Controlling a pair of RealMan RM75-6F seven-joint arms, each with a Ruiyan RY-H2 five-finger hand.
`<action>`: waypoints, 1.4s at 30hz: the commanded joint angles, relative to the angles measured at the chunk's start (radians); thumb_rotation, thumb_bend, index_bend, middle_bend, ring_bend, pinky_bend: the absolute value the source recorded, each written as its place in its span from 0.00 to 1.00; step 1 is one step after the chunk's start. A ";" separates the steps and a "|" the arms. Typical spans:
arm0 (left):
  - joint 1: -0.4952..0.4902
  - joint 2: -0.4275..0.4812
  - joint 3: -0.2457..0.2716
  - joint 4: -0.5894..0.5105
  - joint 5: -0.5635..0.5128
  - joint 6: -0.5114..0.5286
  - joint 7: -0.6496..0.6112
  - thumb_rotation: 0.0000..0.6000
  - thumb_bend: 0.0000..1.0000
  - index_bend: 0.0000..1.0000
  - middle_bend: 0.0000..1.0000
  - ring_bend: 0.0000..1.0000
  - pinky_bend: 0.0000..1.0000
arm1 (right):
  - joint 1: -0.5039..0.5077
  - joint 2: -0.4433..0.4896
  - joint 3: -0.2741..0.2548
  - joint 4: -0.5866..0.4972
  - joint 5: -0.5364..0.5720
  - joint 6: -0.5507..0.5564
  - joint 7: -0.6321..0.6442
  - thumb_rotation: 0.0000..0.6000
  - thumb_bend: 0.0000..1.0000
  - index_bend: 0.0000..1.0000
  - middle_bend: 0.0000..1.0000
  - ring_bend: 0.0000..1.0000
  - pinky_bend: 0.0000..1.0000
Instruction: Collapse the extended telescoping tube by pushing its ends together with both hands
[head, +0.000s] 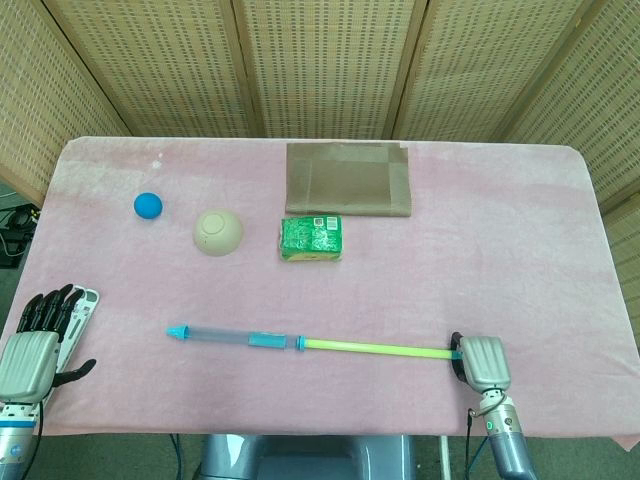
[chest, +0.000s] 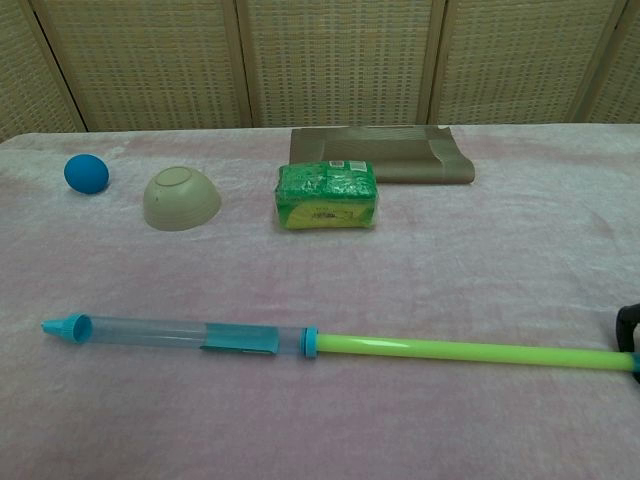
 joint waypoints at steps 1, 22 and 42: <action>0.000 0.000 0.000 0.000 0.000 -0.001 0.000 1.00 0.05 0.00 0.00 0.00 0.00 | 0.000 0.000 0.001 0.000 0.001 0.003 0.000 1.00 0.63 0.71 1.00 1.00 0.68; -0.012 0.010 -0.002 -0.021 -0.017 -0.032 0.021 1.00 0.07 0.00 0.00 0.00 0.00 | 0.080 0.117 0.124 -0.399 0.013 0.096 -0.237 1.00 0.65 0.82 1.00 1.00 0.68; -0.096 0.000 -0.066 -0.094 -0.182 -0.167 0.129 1.00 0.12 0.05 0.00 0.00 0.03 | 0.270 0.055 0.351 -0.505 0.247 0.253 -0.558 1.00 0.65 0.83 1.00 1.00 0.69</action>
